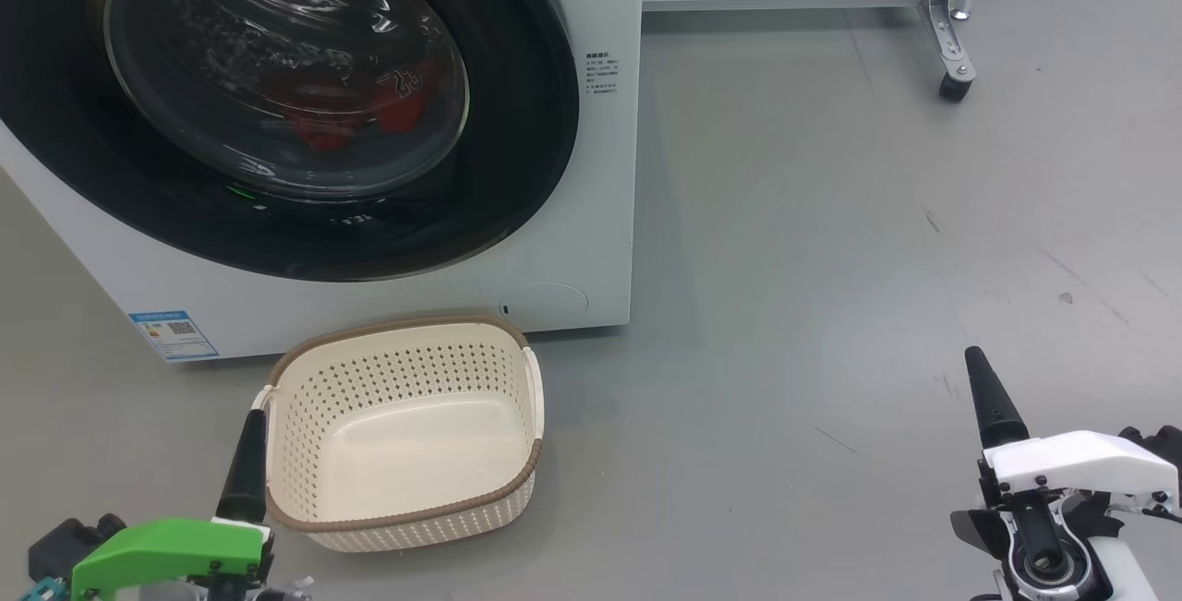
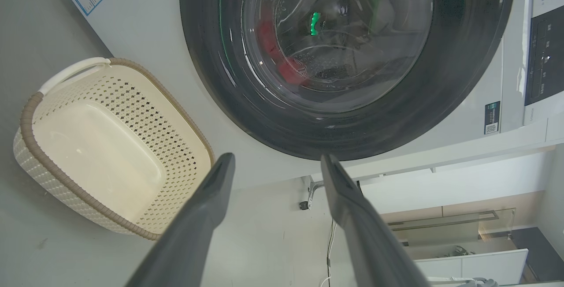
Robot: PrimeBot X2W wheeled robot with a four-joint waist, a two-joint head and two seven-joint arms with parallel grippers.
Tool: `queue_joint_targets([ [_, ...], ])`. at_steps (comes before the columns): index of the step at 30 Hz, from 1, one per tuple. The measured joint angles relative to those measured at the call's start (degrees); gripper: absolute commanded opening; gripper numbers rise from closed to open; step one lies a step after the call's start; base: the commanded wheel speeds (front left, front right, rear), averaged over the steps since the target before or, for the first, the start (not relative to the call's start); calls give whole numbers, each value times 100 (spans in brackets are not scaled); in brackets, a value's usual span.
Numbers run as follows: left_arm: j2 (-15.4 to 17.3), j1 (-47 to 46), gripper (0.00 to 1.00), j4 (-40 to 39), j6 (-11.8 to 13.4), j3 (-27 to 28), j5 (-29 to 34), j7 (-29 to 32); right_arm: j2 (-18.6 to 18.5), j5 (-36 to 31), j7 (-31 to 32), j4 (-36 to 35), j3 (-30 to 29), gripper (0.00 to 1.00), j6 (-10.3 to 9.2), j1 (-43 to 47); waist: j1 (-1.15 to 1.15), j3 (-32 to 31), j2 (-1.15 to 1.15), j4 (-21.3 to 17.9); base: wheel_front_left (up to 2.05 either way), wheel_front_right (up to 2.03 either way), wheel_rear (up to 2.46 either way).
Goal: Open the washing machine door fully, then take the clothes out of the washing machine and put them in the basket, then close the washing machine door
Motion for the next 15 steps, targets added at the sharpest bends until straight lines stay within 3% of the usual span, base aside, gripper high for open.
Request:
queue_joint_targets([
  [15, 89, -127, 100, 15, 0, -124, 1235, -259, -344, -1155, -312, 265, 662, 100, 2, -342, 0, 23, 0, 8, 0, 0, 0],
])
